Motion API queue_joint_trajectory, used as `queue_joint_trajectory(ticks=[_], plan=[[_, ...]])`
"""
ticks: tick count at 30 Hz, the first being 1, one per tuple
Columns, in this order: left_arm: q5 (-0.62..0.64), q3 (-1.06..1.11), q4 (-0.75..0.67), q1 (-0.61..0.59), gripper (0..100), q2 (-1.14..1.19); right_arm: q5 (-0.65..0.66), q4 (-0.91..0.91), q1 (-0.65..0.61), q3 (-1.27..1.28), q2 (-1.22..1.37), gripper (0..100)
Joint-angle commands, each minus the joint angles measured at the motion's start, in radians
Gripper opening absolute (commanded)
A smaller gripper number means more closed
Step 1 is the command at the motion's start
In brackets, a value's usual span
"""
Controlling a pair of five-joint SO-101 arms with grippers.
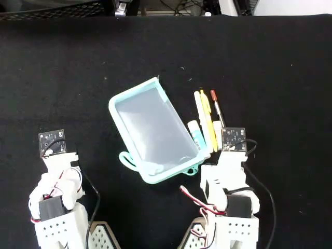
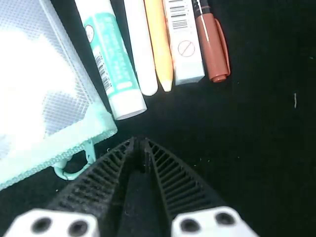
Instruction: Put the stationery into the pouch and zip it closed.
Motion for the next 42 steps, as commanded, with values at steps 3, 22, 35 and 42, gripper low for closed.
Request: queue_joint_trajectory(ticks=[3,22,35,42], plan=[[-0.008,0.016,0.006,0.013,3,-0.005,0.012,0.002,-0.012,-0.002,-0.054,1.5],[-0.008,0.016,0.006,0.013,3,-0.005,0.120,-0.149,-0.017,-0.004,-0.056,5.5],[-0.008,0.016,0.006,0.012,3,-0.005,0.419,-0.104,-0.265,-0.015,-0.054,14.4],[-0.008,0.016,0.006,0.012,3,-0.005,0.348,-0.143,-0.446,-0.016,-0.045,14.4]])
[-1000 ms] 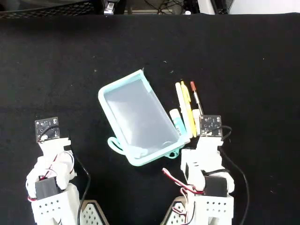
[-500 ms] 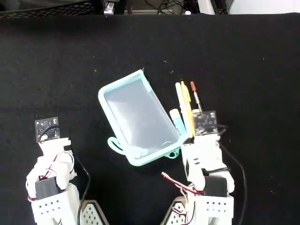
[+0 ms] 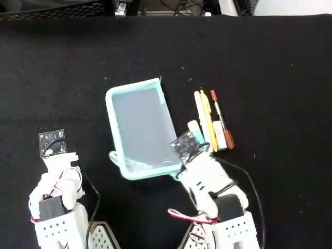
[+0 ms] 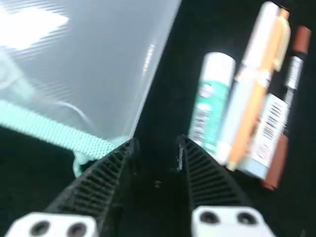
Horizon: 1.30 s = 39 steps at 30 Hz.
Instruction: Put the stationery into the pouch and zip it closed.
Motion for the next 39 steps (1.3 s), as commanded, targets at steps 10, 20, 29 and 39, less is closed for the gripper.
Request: queue_joint_trajectory(ticks=[10,20,29,39], plan=[[-0.008,0.016,0.006,0.012,3,-0.005,-0.063,-0.094,-0.130,-0.193,-0.027,14.4],[-0.008,0.016,0.006,0.012,3,-0.005,-0.109,-0.032,-0.285,-0.521,0.661,14.4],[-0.008,0.016,0.006,0.012,3,-0.005,-0.041,-0.037,-0.474,-0.585,0.998,14.4],[-0.008,0.016,0.006,0.012,3,-0.005,-0.051,-0.465,-0.195,-0.493,1.099,14.4]])
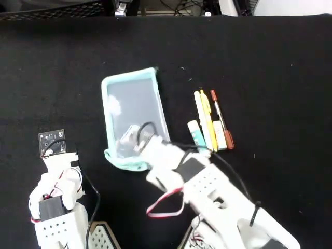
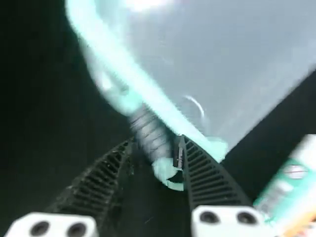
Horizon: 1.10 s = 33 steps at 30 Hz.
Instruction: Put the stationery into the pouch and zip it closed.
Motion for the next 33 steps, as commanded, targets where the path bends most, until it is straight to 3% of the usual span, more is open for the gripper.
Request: queue_joint_trajectory(ticks=[1,4,8,11,16,21,27,33], plan=[[-0.008,0.016,0.006,0.012,3,-0.005,0.003,-0.146,0.150,-0.010,0.015,14.4],[-0.008,0.016,0.006,0.012,3,-0.005,0.003,-0.170,0.232,-0.033,0.013,14.4],[-0.008,0.016,0.006,0.012,3,-0.005,0.003,-0.021,0.232,-0.088,0.008,14.4],[-0.008,0.016,0.006,0.012,3,-0.005,0.015,0.157,0.153,-0.148,0.008,14.4],[-0.008,0.016,0.006,0.012,3,-0.005,0.094,0.321,-0.097,-0.196,0.008,14.8],[-0.008,0.016,0.006,0.012,3,-0.005,0.098,0.288,-0.244,-0.188,0.016,14.8],[-0.008,0.016,0.006,0.012,3,-0.005,0.097,0.092,-0.232,-0.102,0.016,14.8],[-0.008,0.016,0.006,0.012,3,-0.005,0.098,0.032,-0.198,-0.033,0.016,14.8]])
